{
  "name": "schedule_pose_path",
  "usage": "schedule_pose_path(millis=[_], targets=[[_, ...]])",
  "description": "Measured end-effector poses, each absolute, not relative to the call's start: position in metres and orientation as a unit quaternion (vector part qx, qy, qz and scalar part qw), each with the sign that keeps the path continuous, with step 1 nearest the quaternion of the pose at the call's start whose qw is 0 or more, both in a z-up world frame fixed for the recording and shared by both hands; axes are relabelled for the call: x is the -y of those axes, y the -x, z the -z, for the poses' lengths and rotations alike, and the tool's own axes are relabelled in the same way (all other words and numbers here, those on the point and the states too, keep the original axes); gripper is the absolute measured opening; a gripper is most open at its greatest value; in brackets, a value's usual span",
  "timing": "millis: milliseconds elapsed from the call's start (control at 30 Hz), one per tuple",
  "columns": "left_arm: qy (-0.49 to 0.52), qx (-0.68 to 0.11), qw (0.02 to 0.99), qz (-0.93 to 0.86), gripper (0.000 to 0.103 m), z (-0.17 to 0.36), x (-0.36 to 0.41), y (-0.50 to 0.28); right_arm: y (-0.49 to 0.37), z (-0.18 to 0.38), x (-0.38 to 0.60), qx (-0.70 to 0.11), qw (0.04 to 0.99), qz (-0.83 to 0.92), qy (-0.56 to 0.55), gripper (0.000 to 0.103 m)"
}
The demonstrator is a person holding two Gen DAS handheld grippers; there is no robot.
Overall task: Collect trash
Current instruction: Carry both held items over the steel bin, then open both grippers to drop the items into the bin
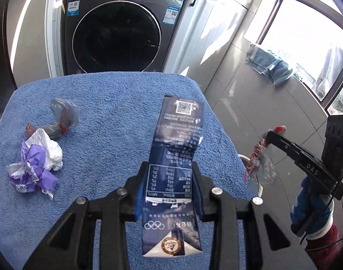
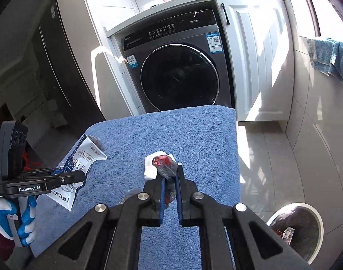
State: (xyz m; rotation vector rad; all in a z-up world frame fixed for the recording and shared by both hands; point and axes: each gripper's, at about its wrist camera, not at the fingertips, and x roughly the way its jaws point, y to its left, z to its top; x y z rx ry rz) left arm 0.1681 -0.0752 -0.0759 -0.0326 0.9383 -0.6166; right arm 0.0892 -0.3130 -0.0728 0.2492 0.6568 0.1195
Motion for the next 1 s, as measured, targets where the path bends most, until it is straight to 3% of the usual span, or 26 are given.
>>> schedule_pose_path(millis=[433,767,833,900,1000], targets=[[-0.042,-0.476,0.763,0.434,0.033,0.099,0.318,-0.126,-0.007,0.117,0.476,-0.338,0.918,0.147,-0.149,0.009],[-0.031,-0.517,0.727,0.451,0.034,0.162,0.421,-0.126,-0.009,0.172,0.517,-0.364,0.895,0.18,-0.181,0.011],[-0.021,-0.528,0.72,0.45,0.039,0.173,0.43,-0.128,-0.007,0.179,0.525,-0.367,0.892,0.185,-0.188,0.023],[-0.007,-0.535,0.718,0.445,0.054,0.177,0.434,-0.13,-0.006,0.182,0.528,-0.368,0.89,0.189,-0.192,0.037],[0.008,-0.538,0.715,0.446,0.055,0.175,0.434,-0.13,-0.001,0.184,0.53,-0.368,0.889,0.192,-0.196,0.039]])
